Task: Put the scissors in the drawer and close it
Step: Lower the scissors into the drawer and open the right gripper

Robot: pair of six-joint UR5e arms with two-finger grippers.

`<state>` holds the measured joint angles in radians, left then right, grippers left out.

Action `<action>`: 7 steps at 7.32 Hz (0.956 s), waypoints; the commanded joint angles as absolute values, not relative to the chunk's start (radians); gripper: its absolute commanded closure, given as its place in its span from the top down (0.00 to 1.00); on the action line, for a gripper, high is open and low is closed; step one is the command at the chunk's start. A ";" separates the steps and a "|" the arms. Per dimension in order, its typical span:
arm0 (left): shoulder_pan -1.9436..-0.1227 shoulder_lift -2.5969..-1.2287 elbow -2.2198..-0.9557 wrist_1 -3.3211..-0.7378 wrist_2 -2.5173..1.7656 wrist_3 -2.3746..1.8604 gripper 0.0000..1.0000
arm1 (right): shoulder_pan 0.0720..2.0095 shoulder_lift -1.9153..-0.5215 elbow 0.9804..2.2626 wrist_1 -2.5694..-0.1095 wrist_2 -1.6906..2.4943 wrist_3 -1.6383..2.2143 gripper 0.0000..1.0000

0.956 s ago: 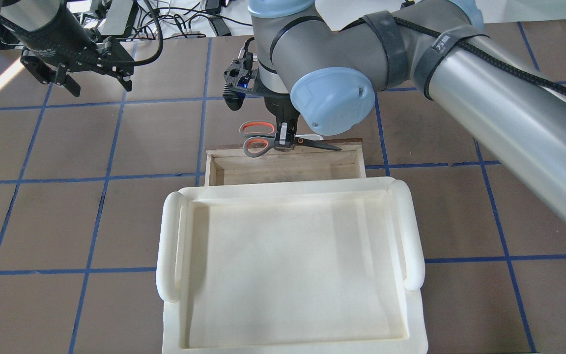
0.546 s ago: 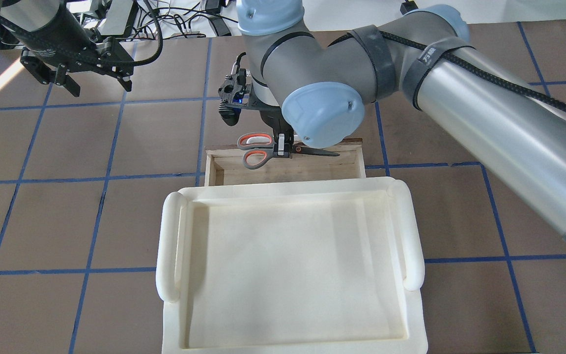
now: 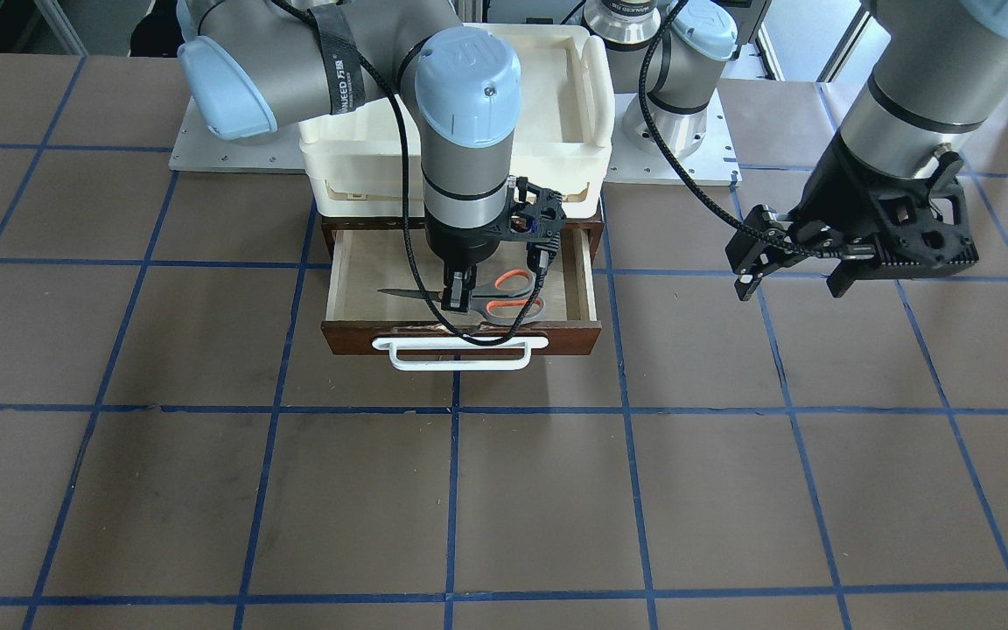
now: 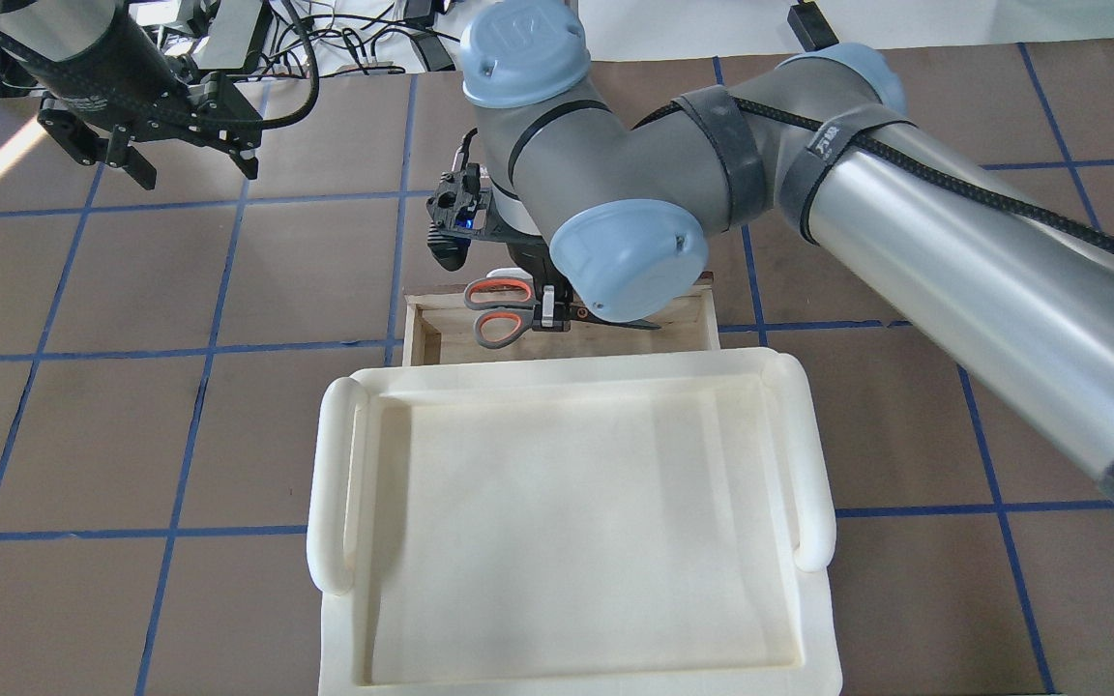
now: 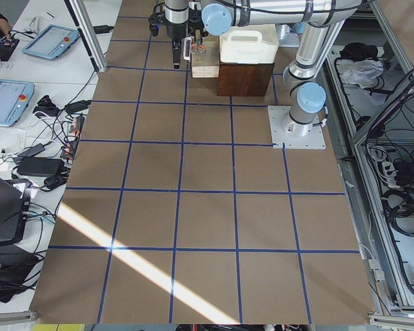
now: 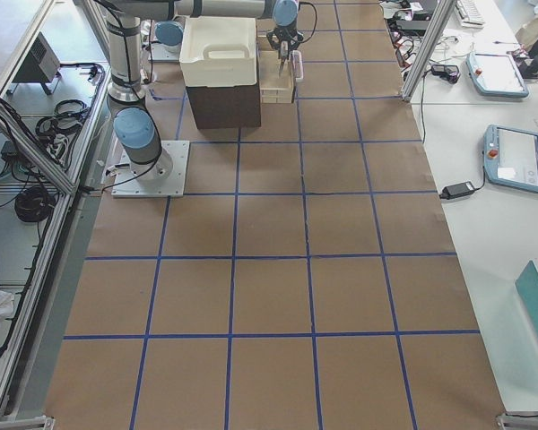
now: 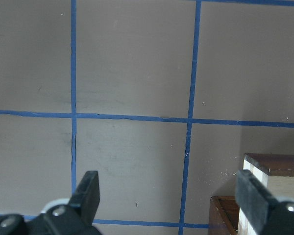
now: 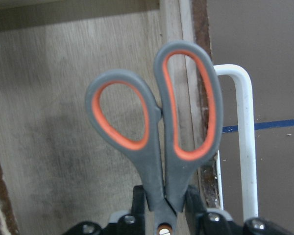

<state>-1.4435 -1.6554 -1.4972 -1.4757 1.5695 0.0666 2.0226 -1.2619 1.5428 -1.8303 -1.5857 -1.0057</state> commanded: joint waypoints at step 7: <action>-1.443 -1.658 -1.497 -1.476 1.569 0.066 1.00 | 2.039 -1.284 1.566 -1.856 -1.589 -1.005 0.00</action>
<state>-1.4435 -1.6581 -1.4972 -1.4757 1.5693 0.0660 2.0363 -1.2738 1.5659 -1.8645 -1.5891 -1.0022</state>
